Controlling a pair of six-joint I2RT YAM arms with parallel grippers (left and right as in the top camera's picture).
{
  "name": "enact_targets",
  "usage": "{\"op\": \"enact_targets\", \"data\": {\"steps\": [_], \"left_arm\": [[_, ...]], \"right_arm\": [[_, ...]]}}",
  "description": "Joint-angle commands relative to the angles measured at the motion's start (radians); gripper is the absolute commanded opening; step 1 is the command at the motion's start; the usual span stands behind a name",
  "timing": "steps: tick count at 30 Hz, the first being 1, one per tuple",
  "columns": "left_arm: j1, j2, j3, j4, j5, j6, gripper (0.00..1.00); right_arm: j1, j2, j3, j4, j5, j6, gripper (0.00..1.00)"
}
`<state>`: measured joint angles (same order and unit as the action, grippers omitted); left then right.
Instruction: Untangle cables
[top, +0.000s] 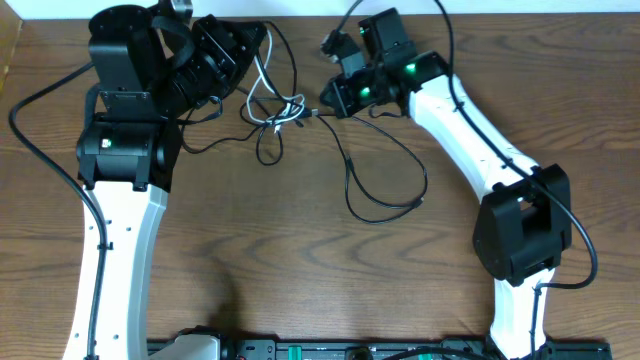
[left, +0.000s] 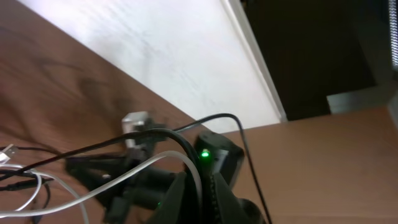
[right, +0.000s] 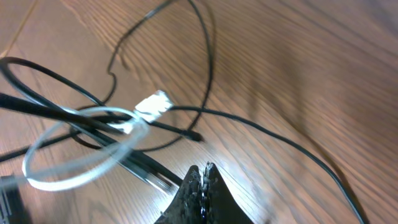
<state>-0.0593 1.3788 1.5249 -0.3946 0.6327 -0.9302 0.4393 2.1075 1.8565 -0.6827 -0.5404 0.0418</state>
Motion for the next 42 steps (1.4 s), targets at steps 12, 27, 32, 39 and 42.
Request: {"op": "enact_targets", "data": {"steps": [12, 27, 32, 39, 42], "left_arm": [[0.001, 0.005, 0.027, -0.060, -0.095, 0.014, 0.08], [0.001, 0.005, 0.027, -0.061, -0.095, 0.011, 0.08], [0.001, 0.005, 0.027, -0.061, -0.095, 0.011, 0.08], [0.001, 0.005, 0.027, -0.061, -0.095, 0.011, 0.08], [0.001, 0.005, 0.027, -0.061, -0.095, 0.011, 0.08]], "right_arm": [[0.021, -0.027, -0.003, -0.019, -0.124, 0.149, 0.47], [0.176, 0.004, -0.004, 0.071, 0.076, 0.563, 0.55], [0.193, 0.013, -0.004, 0.127, 0.107, 0.609, 0.55], [0.213, 0.052, -0.004, 0.164, 0.169, 0.660, 0.50], [0.214, 0.069, -0.004, 0.190, 0.172, 0.661, 0.48]]}}
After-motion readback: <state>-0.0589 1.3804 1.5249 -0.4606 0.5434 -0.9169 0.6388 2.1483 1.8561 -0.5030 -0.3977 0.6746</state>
